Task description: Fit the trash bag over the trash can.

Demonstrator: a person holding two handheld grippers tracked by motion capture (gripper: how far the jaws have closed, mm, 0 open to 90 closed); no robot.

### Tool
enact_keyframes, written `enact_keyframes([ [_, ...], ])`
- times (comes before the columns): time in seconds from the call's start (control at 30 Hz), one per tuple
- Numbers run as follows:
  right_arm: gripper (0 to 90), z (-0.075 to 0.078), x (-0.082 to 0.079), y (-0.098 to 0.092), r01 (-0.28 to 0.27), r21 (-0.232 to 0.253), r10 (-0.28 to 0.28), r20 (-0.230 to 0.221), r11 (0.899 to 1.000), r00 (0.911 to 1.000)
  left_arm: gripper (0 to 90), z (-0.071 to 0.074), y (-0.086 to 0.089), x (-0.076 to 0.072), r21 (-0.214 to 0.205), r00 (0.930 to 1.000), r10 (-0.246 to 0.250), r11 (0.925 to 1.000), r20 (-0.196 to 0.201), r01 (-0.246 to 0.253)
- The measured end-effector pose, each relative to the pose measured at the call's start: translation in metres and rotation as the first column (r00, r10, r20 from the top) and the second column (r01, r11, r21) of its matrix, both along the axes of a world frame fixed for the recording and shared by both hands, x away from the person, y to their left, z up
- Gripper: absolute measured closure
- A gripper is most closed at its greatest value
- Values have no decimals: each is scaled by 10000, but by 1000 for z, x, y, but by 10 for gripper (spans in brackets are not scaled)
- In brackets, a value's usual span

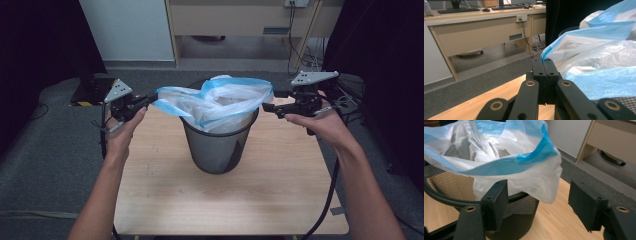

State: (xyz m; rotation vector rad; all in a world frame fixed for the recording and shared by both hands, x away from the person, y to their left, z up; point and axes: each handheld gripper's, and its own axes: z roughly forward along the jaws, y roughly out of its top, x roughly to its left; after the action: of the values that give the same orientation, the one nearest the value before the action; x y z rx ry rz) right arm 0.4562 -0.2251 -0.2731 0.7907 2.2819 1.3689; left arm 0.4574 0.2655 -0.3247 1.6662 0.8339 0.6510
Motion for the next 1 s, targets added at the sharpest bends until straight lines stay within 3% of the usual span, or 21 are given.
enact_keyframes([
  [0.1, 336, 2, -2, -4, 54, 79, -55, 106, 10000, 9999, 899, 0, 1, 0, -1, 10000, 38, 10000, -16, -38],
  [0.37, 363, 13, -5, -17, 137, 845, -155, 201, 9963, 9997, 899, 2, 4, -1, -93, 9999, 129, 9999, 68, -129],
  [0.47, 377, 17, -8, -21, -16, 1343, -22, 277, 9909, 9996, 899, 5, 3, -2, -115, 9998, 129, 9999, 120, -128],
  [0.67, 376, 22, -6, -22, 0, 1689, -61, 353, 9856, 9994, 899, 9, -1, -3, -48, 9998, 72, 10000, 204, -71],
  [0.8, 356, 25, -1, -11, -159, 1841, 80, 438, 9828, 9990, 898, 10, -3, -3, -34, 9997, 31, 10000, 223, -30],
  [1.0, 344, 27, 11, 8, -212, 1674, 153, 364, 9857, 9992, 898, 10, -7, -3, 52, 9997, -55, 10000, 221, 54],
])
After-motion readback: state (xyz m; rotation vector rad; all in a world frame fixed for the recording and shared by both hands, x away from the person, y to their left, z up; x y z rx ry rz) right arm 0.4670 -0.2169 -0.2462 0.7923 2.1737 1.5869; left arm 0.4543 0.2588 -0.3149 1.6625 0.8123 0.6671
